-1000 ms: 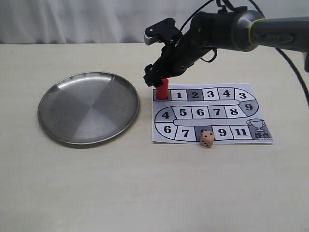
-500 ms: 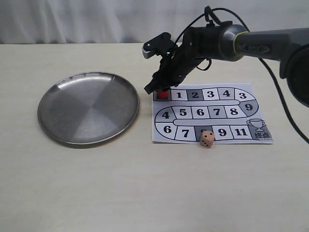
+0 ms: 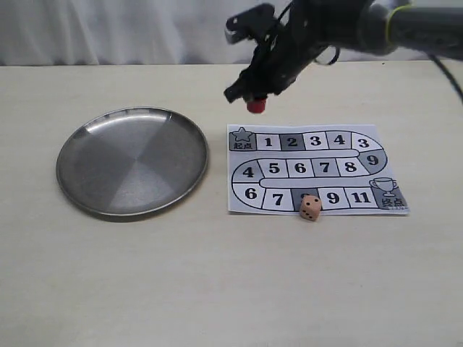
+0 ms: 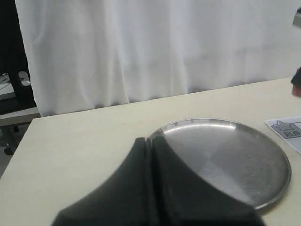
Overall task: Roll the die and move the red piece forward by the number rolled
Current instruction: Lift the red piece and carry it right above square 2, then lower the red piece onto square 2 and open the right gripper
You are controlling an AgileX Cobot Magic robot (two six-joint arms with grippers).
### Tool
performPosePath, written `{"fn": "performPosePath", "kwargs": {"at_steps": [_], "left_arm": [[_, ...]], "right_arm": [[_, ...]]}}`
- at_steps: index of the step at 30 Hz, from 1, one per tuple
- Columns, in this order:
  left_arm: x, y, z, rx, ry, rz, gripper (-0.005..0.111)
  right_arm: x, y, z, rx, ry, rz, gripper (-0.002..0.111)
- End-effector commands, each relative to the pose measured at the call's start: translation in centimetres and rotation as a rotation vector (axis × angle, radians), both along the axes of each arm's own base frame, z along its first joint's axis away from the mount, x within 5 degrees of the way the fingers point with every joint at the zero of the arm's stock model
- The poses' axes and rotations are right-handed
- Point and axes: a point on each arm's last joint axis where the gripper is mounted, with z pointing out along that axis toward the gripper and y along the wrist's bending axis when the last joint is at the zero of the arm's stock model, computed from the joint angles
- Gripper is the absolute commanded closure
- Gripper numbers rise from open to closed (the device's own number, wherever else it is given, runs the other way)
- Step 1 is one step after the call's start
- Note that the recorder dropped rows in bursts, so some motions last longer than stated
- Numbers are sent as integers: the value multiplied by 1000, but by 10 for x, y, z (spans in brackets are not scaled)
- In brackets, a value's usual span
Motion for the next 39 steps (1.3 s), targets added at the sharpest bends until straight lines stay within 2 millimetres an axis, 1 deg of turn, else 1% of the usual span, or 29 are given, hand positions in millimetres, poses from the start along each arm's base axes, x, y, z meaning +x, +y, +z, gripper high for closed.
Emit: {"fn": "performPosePath", "kwargs": {"at_steps": [1,2,3,4,9,11,14,16,18,19,20,21,22,23,25,27,29,31,32,33,34,35,36,39], "left_arm": [[0,-1,0,-1,-9,-9,107],[0,-1,0,-1,-9,-9,107],[0,-1,0,-1,-9,-9,107],[0,-1,0,-1,-9,-9,107],[0,-1,0,-1,-9,-9,107],[0,-1,0,-1,-9,-9,107],[0,-1,0,-1,-9,-9,107],[0,-1,0,-1,-9,-9,107],[0,-1,0,-1,-9,-9,107],[0,-1,0,-1,-9,-9,107],[0,-1,0,-1,-9,-9,107],[0,-1,0,-1,-9,-9,107],[0,-1,0,-1,-9,-9,107],[0,-1,0,-1,-9,-9,107],[0,-1,0,-1,-9,-9,107],[0,-1,0,-1,-9,-9,107],[0,-1,0,-1,-9,-9,107],[0,-1,0,-1,-9,-9,107],[0,-1,0,-1,-9,-9,107],[0,-1,0,-1,-9,-9,107],[0,-1,0,-1,-9,-9,107],[0,-1,0,-1,-9,-9,107],[0,-1,0,-1,-9,-9,107],[0,-1,0,-1,-9,-9,107]], "right_arm": [[-6,-26,54,24,-75,-70,104],[-5,-30,53,30,-69,-89,104],[-3,-30,44,26,-50,-96,104],[-2,-31,30,15,-21,-99,104],[3,-29,-70,-35,108,-97,104],[3,-28,-84,-46,135,-95,104],[2,-28,-85,-43,140,-97,104],[2,-28,-81,-43,140,-97,104],[1,-29,-71,-53,133,-92,104],[2,-30,-53,-58,111,-87,104],[2,-30,-40,-54,99,-88,104],[1,-31,-15,-41,64,-91,104],[-1,-32,-1,-31,37,-91,104],[-4,-37,27,-7,-23,-100,104],[-7,-46,53,25,-80,-128,104],[-7,-54,58,37,-85,-159,104],[-6,-60,54,30,-67,-172,104],[-4,-66,39,21,-43,-184,104],[-2,-67,17,0,-14,-179,104],[-1,-66,3,-5,-3,-176,104],[0,-66,-24,-12,20,-174,104],[0,-65,-35,-10,29,-175,104],[0,-65,-51,-17,59,-177,104],[-1,-65,-79,-40,129,-181,104]]}}
